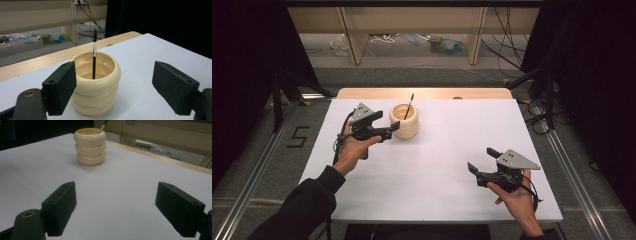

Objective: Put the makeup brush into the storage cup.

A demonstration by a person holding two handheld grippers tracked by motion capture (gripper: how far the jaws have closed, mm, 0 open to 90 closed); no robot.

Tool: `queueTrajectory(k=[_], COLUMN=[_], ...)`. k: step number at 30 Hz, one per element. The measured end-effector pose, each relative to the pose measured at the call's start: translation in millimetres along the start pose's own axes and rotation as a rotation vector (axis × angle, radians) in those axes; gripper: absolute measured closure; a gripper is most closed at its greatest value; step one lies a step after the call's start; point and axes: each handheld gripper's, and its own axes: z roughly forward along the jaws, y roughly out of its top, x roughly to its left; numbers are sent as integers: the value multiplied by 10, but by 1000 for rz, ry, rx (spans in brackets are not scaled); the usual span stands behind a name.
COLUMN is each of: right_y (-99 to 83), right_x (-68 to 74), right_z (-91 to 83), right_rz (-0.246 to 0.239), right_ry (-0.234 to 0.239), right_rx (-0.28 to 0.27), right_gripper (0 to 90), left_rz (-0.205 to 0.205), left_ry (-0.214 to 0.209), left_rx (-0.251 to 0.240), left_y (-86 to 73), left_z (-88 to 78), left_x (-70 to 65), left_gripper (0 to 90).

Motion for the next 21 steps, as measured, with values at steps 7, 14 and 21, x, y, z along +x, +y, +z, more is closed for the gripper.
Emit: queueTrajectory(k=[7, 14, 21], right_y=[1, 2, 1], right_x=[2, 7, 5], right_z=[-4, 2, 0], right_rz=[0, 0, 0], right_ry=[-1, 0, 2], right_rx=[1, -2, -3], right_gripper=[184, 184, 184], left_rz=[18, 51, 66], left_ry=[-26, -42, -59], left_rx=[2, 7, 5], left_y=[-71, -150, -226], left_z=[-109, -222, -303], left_x=[-86, -157, -185], left_gripper=[189, 186, 186])
